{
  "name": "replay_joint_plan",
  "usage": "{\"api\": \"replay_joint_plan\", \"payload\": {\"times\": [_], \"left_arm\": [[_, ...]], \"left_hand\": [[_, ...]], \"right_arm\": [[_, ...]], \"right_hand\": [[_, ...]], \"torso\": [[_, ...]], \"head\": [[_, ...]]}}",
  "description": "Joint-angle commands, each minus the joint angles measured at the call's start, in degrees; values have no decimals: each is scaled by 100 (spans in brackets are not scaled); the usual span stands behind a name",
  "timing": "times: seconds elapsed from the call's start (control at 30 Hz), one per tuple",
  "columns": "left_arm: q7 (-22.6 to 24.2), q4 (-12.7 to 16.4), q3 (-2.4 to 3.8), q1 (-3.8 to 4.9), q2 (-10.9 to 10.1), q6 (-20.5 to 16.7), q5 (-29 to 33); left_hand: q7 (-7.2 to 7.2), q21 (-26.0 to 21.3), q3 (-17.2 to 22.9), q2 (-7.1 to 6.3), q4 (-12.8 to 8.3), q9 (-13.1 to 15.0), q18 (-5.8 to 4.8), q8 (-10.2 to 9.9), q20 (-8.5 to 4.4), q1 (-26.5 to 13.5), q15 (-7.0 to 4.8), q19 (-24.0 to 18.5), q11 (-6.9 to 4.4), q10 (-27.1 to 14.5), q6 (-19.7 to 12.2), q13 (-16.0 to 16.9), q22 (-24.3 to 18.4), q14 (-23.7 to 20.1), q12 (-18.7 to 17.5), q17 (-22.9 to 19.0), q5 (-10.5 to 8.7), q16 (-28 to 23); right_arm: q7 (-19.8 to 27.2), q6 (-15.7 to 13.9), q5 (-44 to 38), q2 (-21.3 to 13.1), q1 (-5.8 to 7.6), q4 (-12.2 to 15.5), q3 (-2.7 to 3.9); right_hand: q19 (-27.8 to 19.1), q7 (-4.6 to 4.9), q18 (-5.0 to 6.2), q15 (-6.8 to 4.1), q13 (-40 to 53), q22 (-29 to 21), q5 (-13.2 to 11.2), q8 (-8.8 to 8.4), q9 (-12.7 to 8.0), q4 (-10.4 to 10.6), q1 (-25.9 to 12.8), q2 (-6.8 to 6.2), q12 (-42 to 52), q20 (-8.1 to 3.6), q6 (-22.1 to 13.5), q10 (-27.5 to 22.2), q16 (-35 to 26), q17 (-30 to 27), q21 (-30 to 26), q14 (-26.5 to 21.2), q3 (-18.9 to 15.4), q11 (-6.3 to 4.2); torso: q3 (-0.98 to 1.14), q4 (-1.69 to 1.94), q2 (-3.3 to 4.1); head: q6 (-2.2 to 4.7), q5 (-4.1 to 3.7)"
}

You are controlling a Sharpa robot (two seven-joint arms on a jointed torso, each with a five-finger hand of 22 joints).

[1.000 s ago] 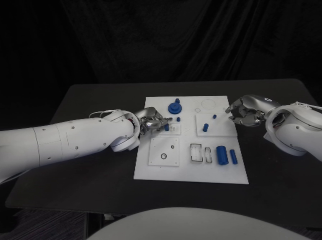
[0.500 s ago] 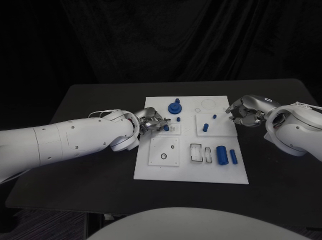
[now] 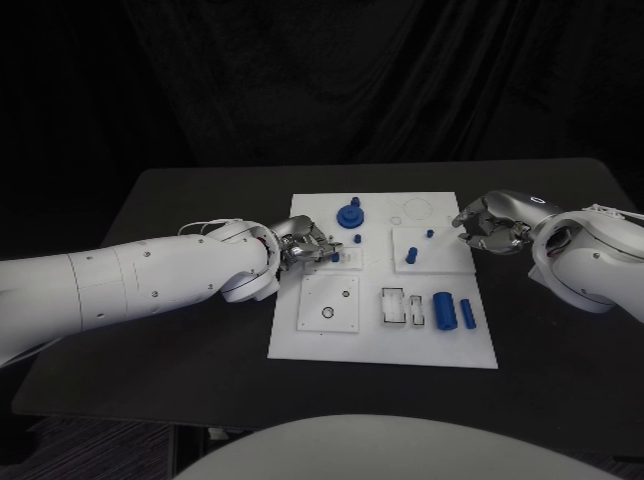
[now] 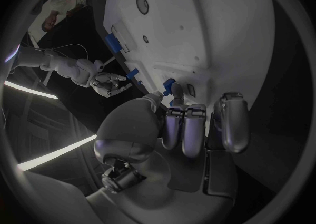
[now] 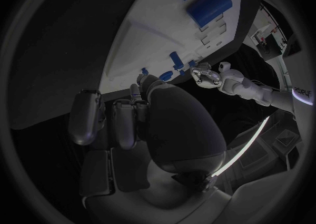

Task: Assemble the parts on the task board

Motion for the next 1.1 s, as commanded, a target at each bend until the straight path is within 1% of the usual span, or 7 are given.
{"api": "replay_joint_plan", "payload": {"times": [0.03, 0.23, 0.4, 0.6, 0.67, 0.9, 1.1], "left_arm": [[58, 5, 4, -9, 15, 51, 16], [128, 8, 4, -10, 7, -44, 16], [566, 139, 5, -9, -83, -629, 15], [778, 384, 6, 63, -293, -1089, -463], [775, 405, 7, 167, -338, -1081, -599], [452, 182, 7, 621, -315, -489, -786], [105, -199, 6, 816, -157, 102, -820]], "left_hand": [[-5, -25, 10, 1, -52, 153, -9, 37, -31, 84, -25, 4, -59, 600, -38, 1503, 985, 606, 20, 1510, -23, 38], [-1, -18, 13, 0, -54, 148, -11, 50, -32, 102, -28, 8, -59, 600, -44, 1503, 991, 606, 20, 1510, -62, 38], [1, 83, -53, -44, 26, 149, -34, 93, -34, 68, -27, 60, -56, 600, -33, 1503, 1034, 606, 20, 1510, -177, 38], [-48, 191, -56, -156, -2, 143, -56, 163, -65, 348, -65, 127, -100, 600, -14, 1503, 1085, 606, 20, 1510, 7, 38], [-78, 243, 64, -223, -177, 135, -68, 160, -87, 705, -89, 153, -127, 600, -43, 1503, 1110, 606, 20, 1510, 125, 38], [-59, 314, 107, -271, -171, 129, -87, 121, -92, 843, -85, 185, -117, 600, -88, 1503, 1142, 606, 20, 1510, 0, 38], [-48, 366, 111, -308, -173, 127, -99, 101, -89, 894, -79, 208, -111, 600, -85, 1503, 1165, 606, 20, 1510, -106, 38]], "right_arm": [[-82, 35, 68, -2, -18, 0, 3], [-78, 35, 88, 0, -20, -1, 3], [-68, 19, 93, -20, -23, 7, 3], [-16, -59, 95, -37, -23, 9, 3], [23, -119, 95, -34, -23, 5, 3], [140, -290, 96, -13, -23, -4, 3], [164, -317, 96, -5, -23, -3, 3]], "right_hand": [[-24, 7, -5, 33, 394, 983, 25, -28, -5, 7, -42, 4, -13, 3, 16, -32, -28, 747, -40, 391, 29, -13], [-24, 7, -5, 33, 394, 983, 25, -28, -5, 7, -42, 4, -13, 3, 16, -32, -28, 747, -40, 391, 29, -13], [-24, 7, -5, 33, 394, 983, 25, -28, -5, 7, -42, 4, -13, 3, 16, -32, -28, 747, -40, 391, 29, -13], [-25, 10, -4, 33, 391, 982, 26, -27, -6, 1, -44, 3, -16, 3, 21, -31, -25, 749, -44, 392, 35, -12], [-23, 11, -5, 34, 397, 983, 27, -21, -4, 1, -47, 4, -10, 3, 34, -24, -24, 749, -39, 393, 38, -11], [7, 9, -21, 33, 433, 1005, 28, -1, 3, 1, -65, 3, 29, 3, 80, 17, 25, 788, 39, 408, 42, -12], [10, 9, -23, 32, 435, 1007, 30, 6, 5, -1, -67, 4, 32, 2, 94, 22, 30, 792, 46, 411, 46, -13]], "torso": [[0, 0, -2], [2, 1, 3], [0, 7, 0], [-1, 4, 1], [-2, 4, 1], [-8, 0, 3], [14, -19, -5]], "head": [[-1, 5], [-1, 13], [-1, 2], [-1, -28], [-1, -22], [-1, -29], [-1, -3]]}}
